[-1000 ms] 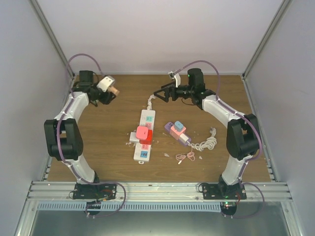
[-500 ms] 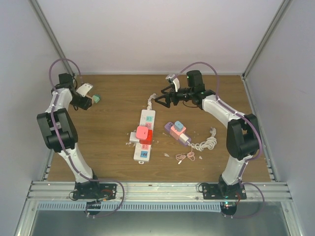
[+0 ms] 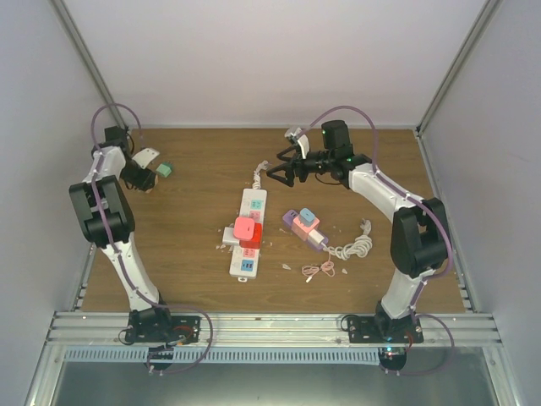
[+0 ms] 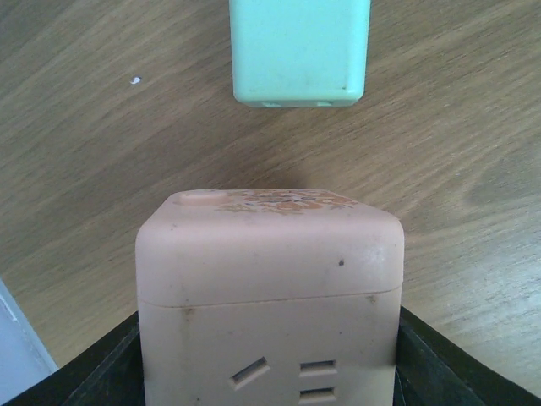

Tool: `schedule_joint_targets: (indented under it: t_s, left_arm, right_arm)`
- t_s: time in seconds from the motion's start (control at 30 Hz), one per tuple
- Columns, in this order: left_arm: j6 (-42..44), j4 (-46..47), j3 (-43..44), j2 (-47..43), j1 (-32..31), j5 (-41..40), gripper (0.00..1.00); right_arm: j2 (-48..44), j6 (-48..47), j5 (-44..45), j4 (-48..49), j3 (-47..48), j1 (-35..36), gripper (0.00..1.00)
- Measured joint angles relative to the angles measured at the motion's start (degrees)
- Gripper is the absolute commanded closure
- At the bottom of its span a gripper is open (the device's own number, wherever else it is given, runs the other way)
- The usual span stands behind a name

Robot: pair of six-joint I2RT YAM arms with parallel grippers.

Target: Pull the plug off the socket

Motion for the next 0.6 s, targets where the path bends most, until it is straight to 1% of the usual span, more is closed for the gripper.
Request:
schedule_joint_targets:
  t_s: [0.03, 0.1, 0.17, 0.23, 0.33, 0.43, 0.6]
  left_arm:
    - [0.1, -0.3, 0.5, 0.6, 0.0, -0.1, 0.5]
    - [0.2, -0.9, 1.6, 1.6, 0.0, -0.2, 0.43]
    - [0.2, -1.1, 2.3, 2.4, 0.0, -0.3, 0.32]
    - [0.4, -1.4, 2.6, 2.8, 0.0, -0.3, 0.24]
    - [0.4, -1.9, 2.8, 2.8, 0.0, -0.3, 0.16]
    - [0.6, -2.2, 2.9, 2.8, 0.0, -0.3, 0.1]
    - [0.8, -2.7, 2.9, 2.4, 0.0, 0.6, 0.08]
  right_arm:
    - [0.0, -0.2, 0.0, 0.0, 0.0, 0.0, 0.01]
    - [0.0, -0.7, -0.3, -0.1, -0.1, 0.0, 0.0]
    - [0.0, -1.3, -0.6, -0.3, -0.1, 0.0, 0.0]
    - [0.0, -2.0, -1.0, -0.5, -0.3, 0.0, 0.0]
    - [-0.1, -3.0, -1.1, -0.8, -0.7, 0.0, 0.0]
    - [-0.1, -4.0, -1.2, -1.3, -1.0, 0.0, 0.0]
    - [-0.2, -6.5, -1.1, -2.6, -1.1, 0.5, 0.0]
